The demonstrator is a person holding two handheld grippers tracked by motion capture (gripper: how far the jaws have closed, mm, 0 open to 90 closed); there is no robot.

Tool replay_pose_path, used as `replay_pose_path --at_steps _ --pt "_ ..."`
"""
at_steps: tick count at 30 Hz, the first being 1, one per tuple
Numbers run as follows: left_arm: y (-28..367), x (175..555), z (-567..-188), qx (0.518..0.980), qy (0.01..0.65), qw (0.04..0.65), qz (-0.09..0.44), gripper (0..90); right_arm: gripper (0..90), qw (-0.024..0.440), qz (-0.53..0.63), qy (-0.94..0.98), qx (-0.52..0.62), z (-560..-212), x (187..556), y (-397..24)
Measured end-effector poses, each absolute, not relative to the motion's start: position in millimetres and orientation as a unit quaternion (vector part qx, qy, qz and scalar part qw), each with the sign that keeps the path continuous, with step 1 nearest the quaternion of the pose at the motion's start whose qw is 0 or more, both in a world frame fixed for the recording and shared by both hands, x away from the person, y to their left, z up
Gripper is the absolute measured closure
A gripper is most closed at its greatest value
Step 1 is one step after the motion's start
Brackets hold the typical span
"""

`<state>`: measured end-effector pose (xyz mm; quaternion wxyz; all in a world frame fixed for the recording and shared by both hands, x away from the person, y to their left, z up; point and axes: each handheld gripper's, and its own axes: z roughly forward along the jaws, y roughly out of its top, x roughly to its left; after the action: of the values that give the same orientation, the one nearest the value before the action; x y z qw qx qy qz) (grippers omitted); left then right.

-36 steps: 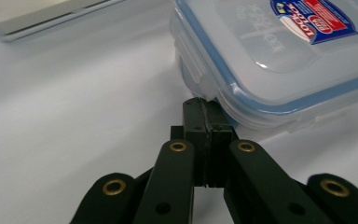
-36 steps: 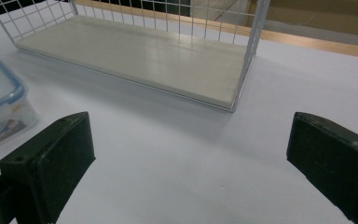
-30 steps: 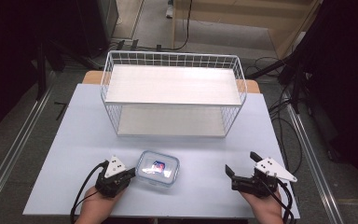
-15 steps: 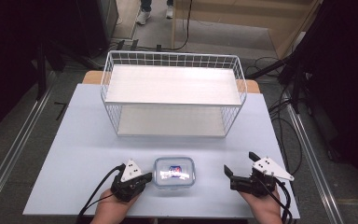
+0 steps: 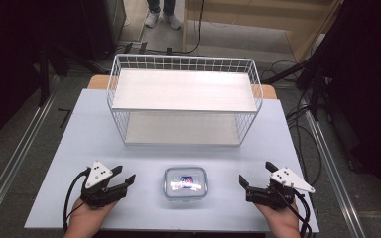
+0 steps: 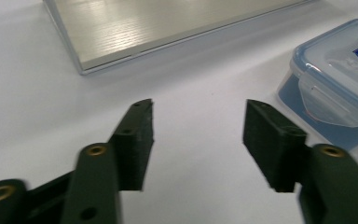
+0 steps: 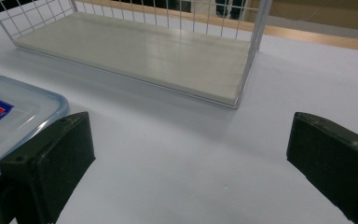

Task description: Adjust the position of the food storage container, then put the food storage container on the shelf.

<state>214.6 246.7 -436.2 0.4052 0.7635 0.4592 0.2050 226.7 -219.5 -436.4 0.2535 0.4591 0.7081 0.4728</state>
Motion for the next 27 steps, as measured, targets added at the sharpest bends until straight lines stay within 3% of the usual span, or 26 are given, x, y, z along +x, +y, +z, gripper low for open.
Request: replay_pose_path --at_steps 6,9,23,27 --pt "243.3 218.3 -433.7 0.766 0.453 0.413 0.194 13.4 1.0 0.250 0.471 0.714 0.454 -440.5 229.1 -215.4" --pt "243.3 218.6 -432.6 0.764 0.455 0.414 0.196 8.2 1.0 0.249 0.473 0.715 0.450 -440.7 229.9 -213.0" --pt "240.9 217.9 -427.8 0.754 0.459 0.431 0.187 7.5 1.0 0.224 0.485 0.729 0.427 -440.1 232.4 -190.2" --pt "229.5 220.6 -427.5 0.750 0.458 0.449 0.163 7.8 1.1 0.204 0.490 0.734 0.425 -441.2 233.4 -179.5"
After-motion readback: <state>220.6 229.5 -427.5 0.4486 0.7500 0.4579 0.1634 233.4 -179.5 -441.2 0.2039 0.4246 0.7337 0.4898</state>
